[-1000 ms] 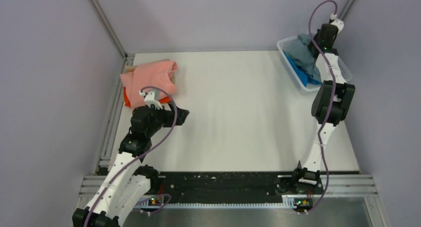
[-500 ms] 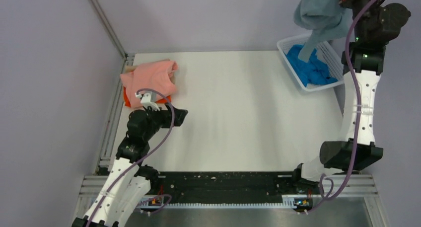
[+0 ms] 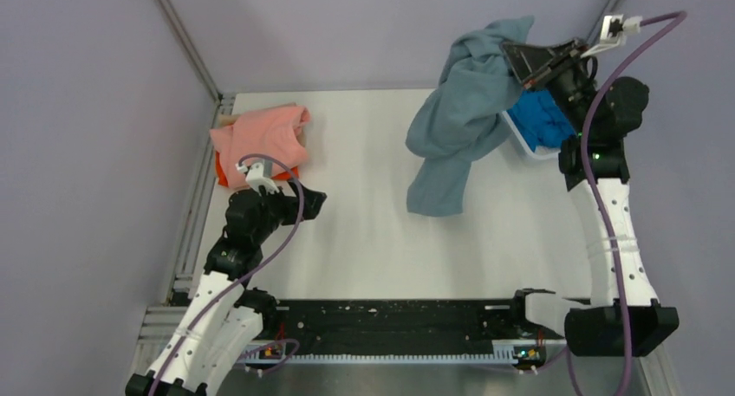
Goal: Fold and stack the t-shirts
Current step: Move the tshirt to the center of the board, then flatten out the tshirt
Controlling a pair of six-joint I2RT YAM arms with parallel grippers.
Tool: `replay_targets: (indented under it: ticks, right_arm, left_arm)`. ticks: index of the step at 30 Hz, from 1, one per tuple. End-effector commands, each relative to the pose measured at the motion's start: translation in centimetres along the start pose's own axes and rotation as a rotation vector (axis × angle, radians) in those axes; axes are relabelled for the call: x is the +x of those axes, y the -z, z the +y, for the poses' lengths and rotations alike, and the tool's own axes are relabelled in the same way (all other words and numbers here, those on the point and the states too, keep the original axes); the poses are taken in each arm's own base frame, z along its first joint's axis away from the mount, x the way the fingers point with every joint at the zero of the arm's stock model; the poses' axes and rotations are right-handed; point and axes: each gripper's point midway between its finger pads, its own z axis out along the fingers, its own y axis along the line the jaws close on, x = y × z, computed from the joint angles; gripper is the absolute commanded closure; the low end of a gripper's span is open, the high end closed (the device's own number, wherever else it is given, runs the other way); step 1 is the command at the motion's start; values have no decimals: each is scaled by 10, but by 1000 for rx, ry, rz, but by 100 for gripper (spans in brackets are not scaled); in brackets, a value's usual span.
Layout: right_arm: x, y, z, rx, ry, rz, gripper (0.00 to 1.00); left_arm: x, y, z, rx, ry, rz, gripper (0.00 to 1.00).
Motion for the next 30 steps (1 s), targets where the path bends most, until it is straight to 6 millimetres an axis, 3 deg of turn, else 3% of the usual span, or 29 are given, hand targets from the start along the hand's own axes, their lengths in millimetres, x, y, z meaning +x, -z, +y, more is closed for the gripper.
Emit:
replay_targets:
  ticks: [1,4,6,9,11,12,15,19,20,24,27,30]
  right_arm:
    - [5,30,6,32,-13,-98,100]
    - [57,47,-63,239,-23,-55,100]
    - [104,69,-132,473,1,24,100]
    - [174,99,-201,679,-23,164,93]
    - [214,121,-237,799,-43,246,81]
    - [227,131,-250,850,-48,271,69]
    - [244,150,-275,961,-12,321,40]
    - [221,160,-282,1061,99,335,7]
    - [215,159,-276,1070,138,331,2]
    - [198,145,-229,972,340,338,1]
    - [220,111,-167,651,463,396,1]
    - [273,91,-114,317,586,557,1]
  left_arm:
    - [-22,3,-17,46,8,-51,1]
    - [-20,2,-16,38,19,-46,1]
    - [-18,0,-14,28,26,-31,1]
    - [-15,-4,-12,14,34,-10,1]
    - [-14,-6,-11,10,37,1,1]
    - [-12,-7,-10,7,38,9,1]
    - [-9,-12,-6,-11,43,29,1]
    - [-1,-21,0,-32,58,67,1]
    - [1,-24,0,-30,61,75,1]
    - [7,-34,1,-23,72,100,1]
    - [10,-41,1,-20,74,125,1]
    - [13,-44,0,-17,73,145,2]
